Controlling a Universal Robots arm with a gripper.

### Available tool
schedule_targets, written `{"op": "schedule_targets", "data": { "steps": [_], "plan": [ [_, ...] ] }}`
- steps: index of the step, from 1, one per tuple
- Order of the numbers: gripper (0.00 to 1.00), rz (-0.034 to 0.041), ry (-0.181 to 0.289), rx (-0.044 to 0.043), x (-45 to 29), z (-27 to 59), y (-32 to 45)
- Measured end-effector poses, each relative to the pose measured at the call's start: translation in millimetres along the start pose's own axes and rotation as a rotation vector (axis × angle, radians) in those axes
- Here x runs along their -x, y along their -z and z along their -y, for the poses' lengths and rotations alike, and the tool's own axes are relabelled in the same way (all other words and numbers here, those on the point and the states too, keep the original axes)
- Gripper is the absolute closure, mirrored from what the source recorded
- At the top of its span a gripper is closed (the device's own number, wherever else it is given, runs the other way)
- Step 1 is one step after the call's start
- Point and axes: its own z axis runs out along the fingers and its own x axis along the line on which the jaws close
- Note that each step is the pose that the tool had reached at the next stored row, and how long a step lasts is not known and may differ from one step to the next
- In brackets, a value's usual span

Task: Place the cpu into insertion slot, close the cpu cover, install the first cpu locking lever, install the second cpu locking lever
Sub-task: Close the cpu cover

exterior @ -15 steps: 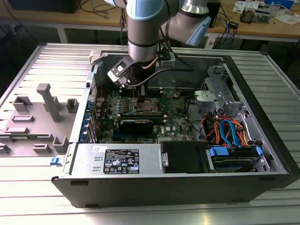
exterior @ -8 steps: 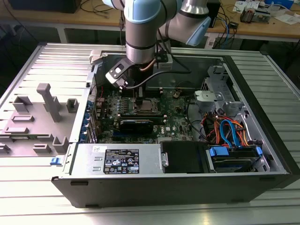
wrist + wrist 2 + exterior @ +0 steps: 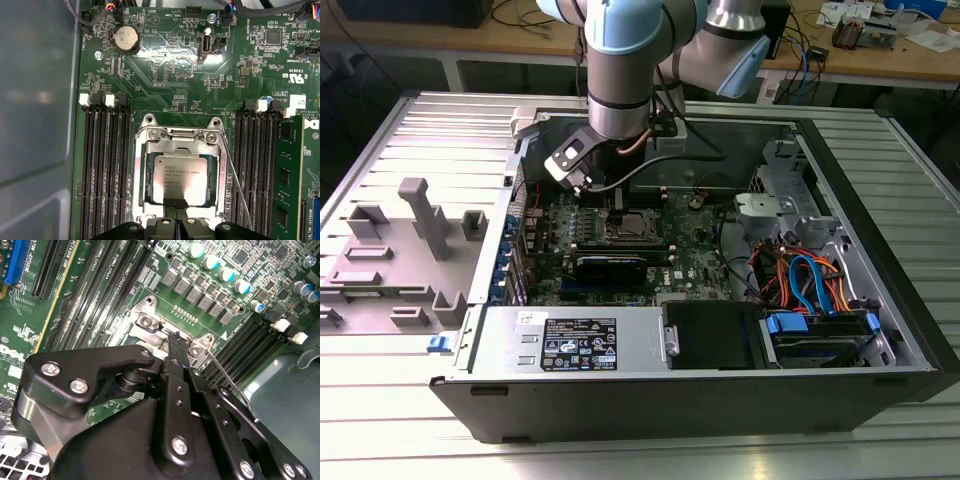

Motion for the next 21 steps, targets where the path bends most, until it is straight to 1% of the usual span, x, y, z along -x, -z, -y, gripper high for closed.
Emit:
{"op": "schedule_targets", "data": {
  "steps": [3, 6, 9, 11, 15, 17, 18, 21],
  "plan": [
    [0.89, -0.0001, 0.0, 0.0004, -0.1, 0.0, 0.7],
    [0.89, 0.0047, 0.0, -0.0003, -0.1, 0.1, 2.3],
    [0.89, 0.0076, 0.0, -0.0003, -0.1, -0.2, 3.3],
    [0.89, 0.0079, 0.0, -0.001, -0.1, -7.8, 3.4],
    [0.89, 0.0101, 0.0, -0.0011, -0.3, -19.2, 3.1],
    [0.89, 0.0124, 0.0, -0.0013, -0.3, -23.5, 3.0],
    [0.89, 0.0168, 0.0, -0.0015, -0.3, -29.7, 2.8],
    [0.89, 0.0171, 0.005, -0.0016, -0.3, -29.8, 5.1]
  ]
}}
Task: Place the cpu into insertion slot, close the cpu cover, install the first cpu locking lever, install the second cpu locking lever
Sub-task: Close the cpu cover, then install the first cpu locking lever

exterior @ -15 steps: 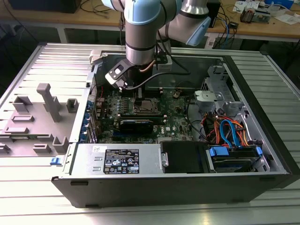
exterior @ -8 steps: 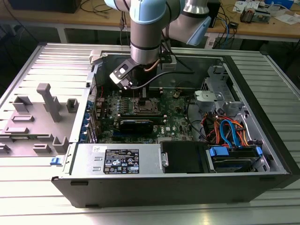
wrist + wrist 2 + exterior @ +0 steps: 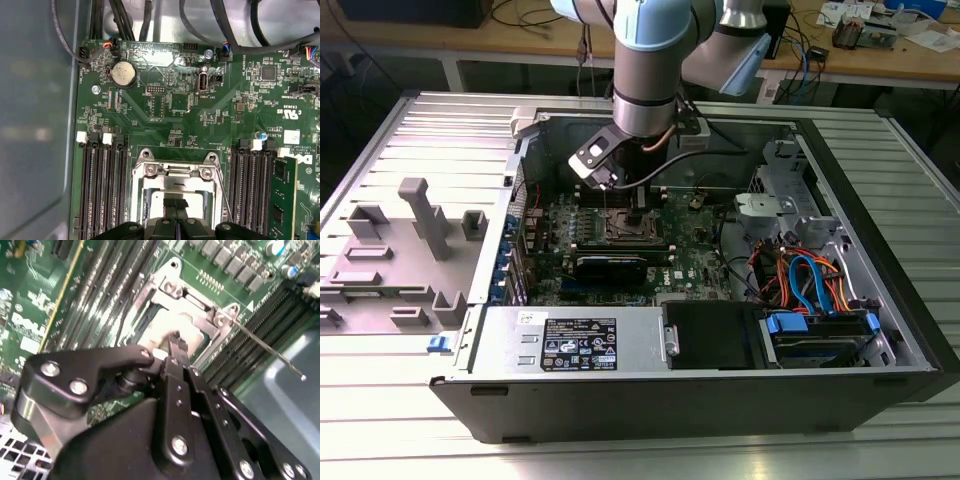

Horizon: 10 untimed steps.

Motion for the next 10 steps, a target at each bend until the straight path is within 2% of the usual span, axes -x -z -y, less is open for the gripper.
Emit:
{"op": "schedule_targets", "data": {
  "steps": [10],
  "plan": [
    [0.89, 0.0001, 0.026, 0.0001, 0.0, 0.0, 2.1]
  ]
}}
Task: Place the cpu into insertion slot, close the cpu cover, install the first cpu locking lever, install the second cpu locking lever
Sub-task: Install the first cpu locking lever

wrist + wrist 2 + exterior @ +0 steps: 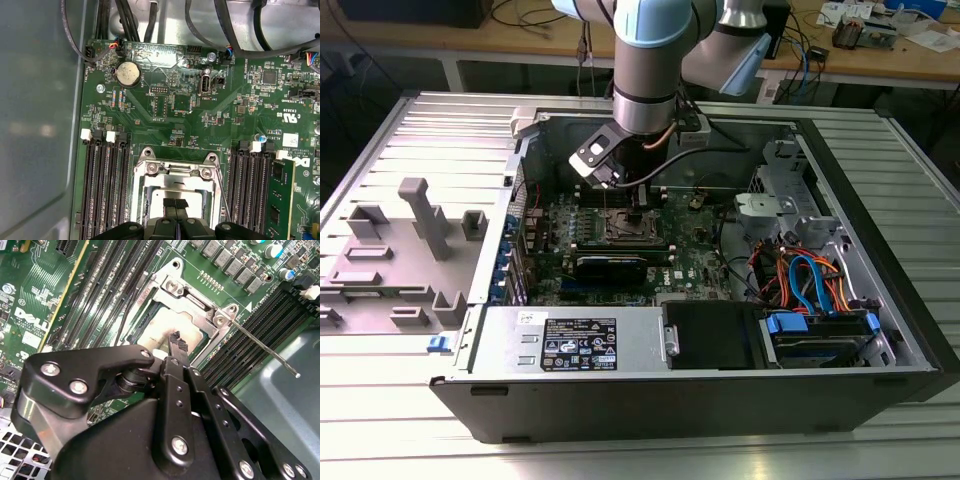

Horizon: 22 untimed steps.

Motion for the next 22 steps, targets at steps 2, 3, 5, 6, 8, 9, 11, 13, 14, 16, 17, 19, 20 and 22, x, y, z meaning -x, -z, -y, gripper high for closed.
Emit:
{"op": "schedule_targets", "data": {
  "steps": [2, 3, 5, 6, 8, 9, 11, 13, 14, 16, 17, 19, 20, 22],
  "plan": [
    [0.89, 0.0, 0.0, 0.0, 0.0, 0.0, 0.3],
    [0.89, 0.0001, 0.0, -0.0001, 0.0, 0.0, 0.5],
    [0.89, 0.0, 0.0, 0.0, 0.0, 0.0, 0.9],
    [0.89, 0.0002, 0.0, -0.0001, 0.0, 0.0, 1.5],
    [0.89, 0.0001, 0.0, -0.0001, 0.0, 0.0, 2.9],
    [0.89, 0.0, 0.0, 0.0, 0.0, 0.0, 3.4],
    [0.89, -0.0007, 0.0, 0.0, 0.1, 0.1, 4.1],
    [0.89, -0.001, 0.0, 0.0002, 0.1, 0.0, 4.4],
    [0.89, -0.001, 0.0, 0.0002, 0.1, 0.0, 4.4],
    [0.89, -0.0008, 0.0, 0.0, 0.1, 0.0, 4.6],
    [0.89, -0.0008, 0.0, 0.0001, 0.1, 0.0, 4.6],
    [0.89, -0.0007, 0.0, 0.0, 0.1, 0.0, 4.6],
    [0.89, -0.0008, 0.0, 0.0, 0.1, 0.0, 4.7],
    [0.89, -0.0008, 0.0, 0.0001, 0.1, 0.0, 4.9]
  ]
}}
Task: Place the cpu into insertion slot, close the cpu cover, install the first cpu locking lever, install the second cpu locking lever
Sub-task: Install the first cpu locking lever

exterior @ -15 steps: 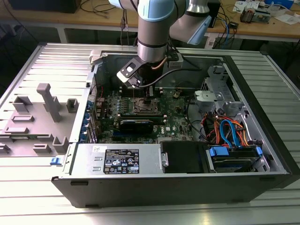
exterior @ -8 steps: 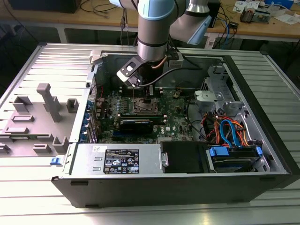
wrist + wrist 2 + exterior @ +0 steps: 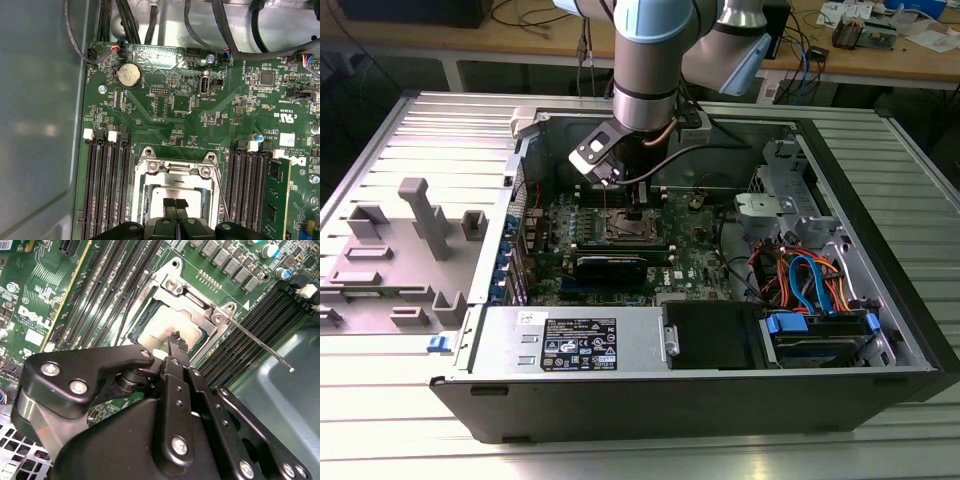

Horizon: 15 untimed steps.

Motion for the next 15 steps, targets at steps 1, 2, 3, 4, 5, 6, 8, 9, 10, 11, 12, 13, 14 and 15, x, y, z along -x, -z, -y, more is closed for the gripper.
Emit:
{"op": "schedule_targets", "data": {
  "steps": [1, 2, 3, 4, 5, 6, 8, 9, 10, 11, 12, 13, 14, 15],
  "plan": [
    [0.89, 0.0003, 0.0, -0.0002, 0.1, 0.0, 0.8],
    [0.89, 0.0, 0.0, 0.0, 0.0, 0.0, 1.3],
    [0.89, 0.0, 0.0, 0.0, 0.0, 0.0, 1.8],
    [0.89, -0.0005, 0.0, 0.0, 0.0, 0.0, 2.8],
    [0.89, -0.0024, 0.0, 0.0002, 0.1, 0.0, 3.6],
    [0.89, -0.004, 0.0, 0.0003, 0.1, 0.0, 4.6],
    [0.89, -0.0057, 0.0, 0.0005, 0.1, 0.1, 6.7],
    [0.89, -0.0064, 0.0, 0.0006, 0.2, 0.1, 8.5],
    [0.89, -0.0068, 0.0, 0.0006, 0.2, 0.1, 9.4],
    [0.89, -0.0071, 0.0, 0.0006, 0.2, 0.1, 10.7],
    [0.89, -0.0071, 0.0, 0.0006, 0.2, 0.1, 12.2],
    [0.89, -0.0075, 0.0, 0.0006, 0.2, 0.2, 19.8],
    [0.89, -0.0083, 0.0, 0.0007, 0.3, 0.2, 25.2],
    [0.89, -0.0083, 0.0, 0.0007, 0.3, 0.3, 25.9]
  ]
}}
